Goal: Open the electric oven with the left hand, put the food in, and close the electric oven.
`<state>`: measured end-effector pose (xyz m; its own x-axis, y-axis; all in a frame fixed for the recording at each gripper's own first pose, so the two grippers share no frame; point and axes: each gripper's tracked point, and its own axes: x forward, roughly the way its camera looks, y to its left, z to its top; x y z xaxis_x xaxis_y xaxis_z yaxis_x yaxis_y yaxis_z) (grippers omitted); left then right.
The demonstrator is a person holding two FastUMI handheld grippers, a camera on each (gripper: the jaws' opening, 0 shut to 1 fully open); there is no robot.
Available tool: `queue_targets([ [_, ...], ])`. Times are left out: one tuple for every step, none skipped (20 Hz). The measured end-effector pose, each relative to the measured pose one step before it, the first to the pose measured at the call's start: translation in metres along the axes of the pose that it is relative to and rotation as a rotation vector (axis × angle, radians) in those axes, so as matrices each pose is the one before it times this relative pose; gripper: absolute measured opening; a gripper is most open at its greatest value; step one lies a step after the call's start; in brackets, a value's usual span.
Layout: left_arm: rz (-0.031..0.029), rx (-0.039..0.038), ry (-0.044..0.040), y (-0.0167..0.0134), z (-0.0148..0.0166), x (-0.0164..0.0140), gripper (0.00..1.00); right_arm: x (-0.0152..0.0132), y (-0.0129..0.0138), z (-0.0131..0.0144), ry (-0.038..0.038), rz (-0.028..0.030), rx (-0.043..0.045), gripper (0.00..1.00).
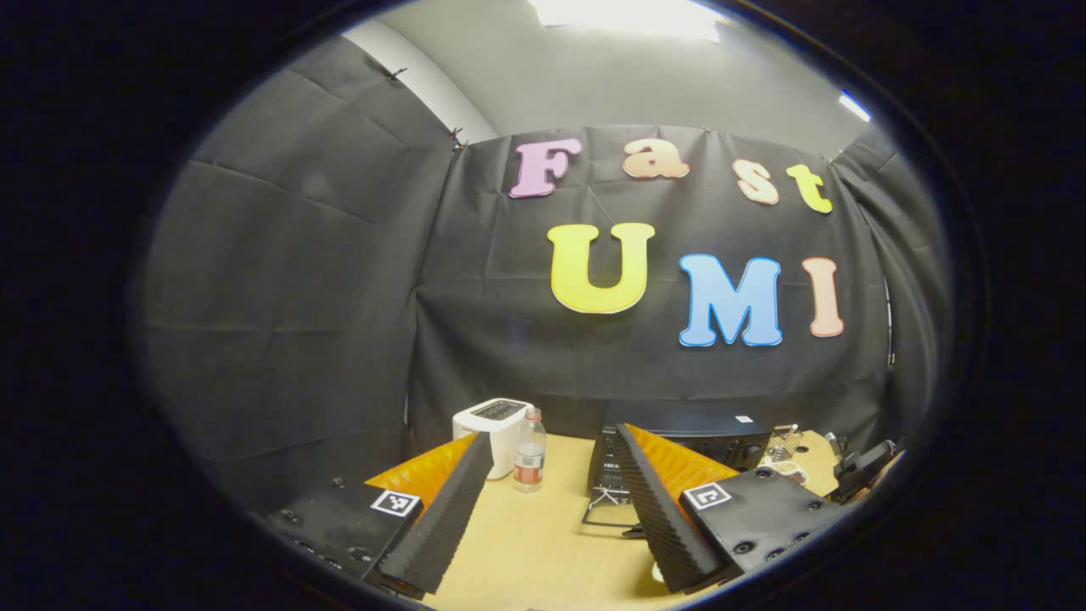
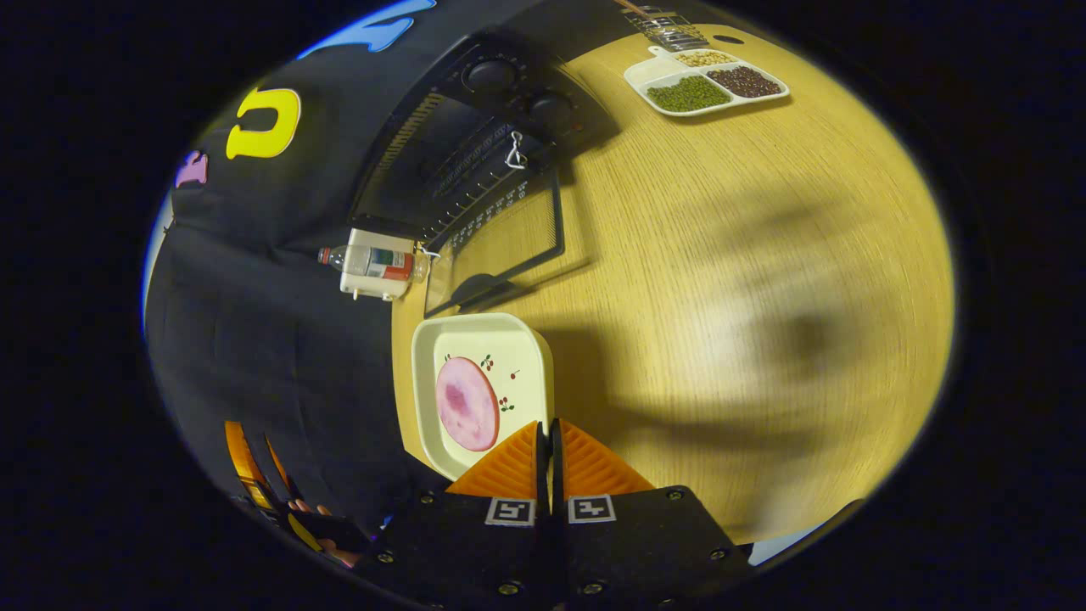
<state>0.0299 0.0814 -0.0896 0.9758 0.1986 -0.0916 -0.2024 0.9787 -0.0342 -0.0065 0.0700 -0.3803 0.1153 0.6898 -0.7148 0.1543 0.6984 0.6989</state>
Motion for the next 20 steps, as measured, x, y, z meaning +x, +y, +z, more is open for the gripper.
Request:
queue_targets([
  [-0.0059, -0.00216, 0.00451, 0.00011, -0.00177, 0.00427, 1.0, -0.0037, -0.00146, 0.00308, -0.03046, -0.00056, 0.00767, 0.0],
  [-0.0076, -0.00091, 0.00463, -0.00057, -0.00081, 0.00414, 1.0, -0.00375, 0.00202, -0.0001, -0.0257, -0.00355, 0.01667, 0.0],
  [-0.00743, 0.00253, 0.00309, 0.00036, -0.00204, 0.00463, 1.0, -0.00075, 0.00061, 0.00041, -0.02222, 0.00139, 0.02271, 0.0],
  [-0.0061, 0.00569, 0.00141, 0.00153, -0.00026, 0.00459, 1.0, -0.00382, 0.00029, 0.00087, -0.02316, 0.0019, 0.02563, 0.0],
  [-0.00361, 0.00594, 0.00114, 0.00232, -0.00062, 0.0048, 1.0, -0.00341, 0.00001, 0.00149, -0.02053, 0.00319, 0.02538, 0.0],
  [-0.00269, 0.00258, 0.0015, 0.00231, -0.00039, 0.00481, 1.0, -0.00005, 0.00133, 0.00048, -0.02449, 0.00201, 0.02621, 0.0],
  [-0.00412, -0.00187, 0.00202, 0.00137, -0.00083, 0.00577, 1.0, -0.00092, 0.00022, 0.00071, -0.02497, 0.00451, 0.02415, 0.0],
  [-0.00424, -0.00501, 0.00357, 0.00172, -0.00142, 0.00494, 1.0, 0.00035, 0.00096, -0.00248, -0.0245, 0.0041, 0.02821, 0.0],
  [-0.00682, -0.00539, 0.00427, 0.00082, -0.00141, 0.00568, 1.0, -0.00364, 0.00039, 0.00147, -0.02207, 0.0047, 0.03251, 0.0],
  [-0.00656, -0.00317, 0.00334, 0.0024, -0.00133, 0.00546, 1.0, -0.00161, 0.00003, -0.00019, -0.01852, 0.00877, 0.03308, 0.0],
  [-0.00722, 0.00062, 0.00252, 0.00111, -0.00097, 0.00656, 0.97, -0.00339, -0.00211, 0.0017, -0.01809, 0.00762, 0.03302, 0.0],
  [-0.00565, 0.00349, -0.00021, 0.00266, -0.00042, 0.00618, 0.97, -0.00007, 0.00013, 0.00027, -0.01634, 0.00804, 0.0313, 0.0],
  [-0.00579, 0.0042, -0.00176, 0.00055, 0.00024, 0.00477, 0.97, -0.00088, -0.00055, 0.0002, -0.01775, 0.00682, 0.03208, 0.0],
  [-0.00429, 0.00287, -0.00098, 0.00207, 0.00008, 0.00535, 0.97, -0.00278, -0.00224, 0.00356, -0.01848, 0.0047, 0.03074, 0.0],
  [-0.00349, 0.00066, -0.00064, 0.00336, -0.00181, 0.00602, 0.97, -0.00075, -0.00024, 0.00093, -0.01808, 0.0044, 0.02673, 0.0],
  [-0.00129, -0.00103, 0.00212, 0.00327, -0.00092, 0.00511, 0.93, 0.00062, 0.00093, -0.0042, -0.00755, 0.00505, 0.02483, 0.0],
  [0.00002, -0.00045, 0.00489, 0.00268, -0.00216, 0.00477, 0.97, -0.00187, -0.00007, -0.00065, -0.01225, 0.00194, 0.02989, 0.0],
  [-0.00003, 0.00298, 0.00286, 0.00248, -0.0004, 0.0044, 0.97, 0.01084, 0.00578, -0.00786, -0.01116, 0.00605, 0.02571, 0.0],
  [0.00159, 0.00622, 0.00211, 0.00319, -0.00043, 0.00412, 0.9, 0.00317, 0.00345, 0.00006, -0.01653, 0.00699, 0.02356, 0.0],
  [0.00034, 0.00649, 0.00489, 0.00308, 0.00024, 0.00355, 0.97, 0.00224, 0.00312, 0.00103, -0.02286, 0.00745, 0.02435, 0.0],
])
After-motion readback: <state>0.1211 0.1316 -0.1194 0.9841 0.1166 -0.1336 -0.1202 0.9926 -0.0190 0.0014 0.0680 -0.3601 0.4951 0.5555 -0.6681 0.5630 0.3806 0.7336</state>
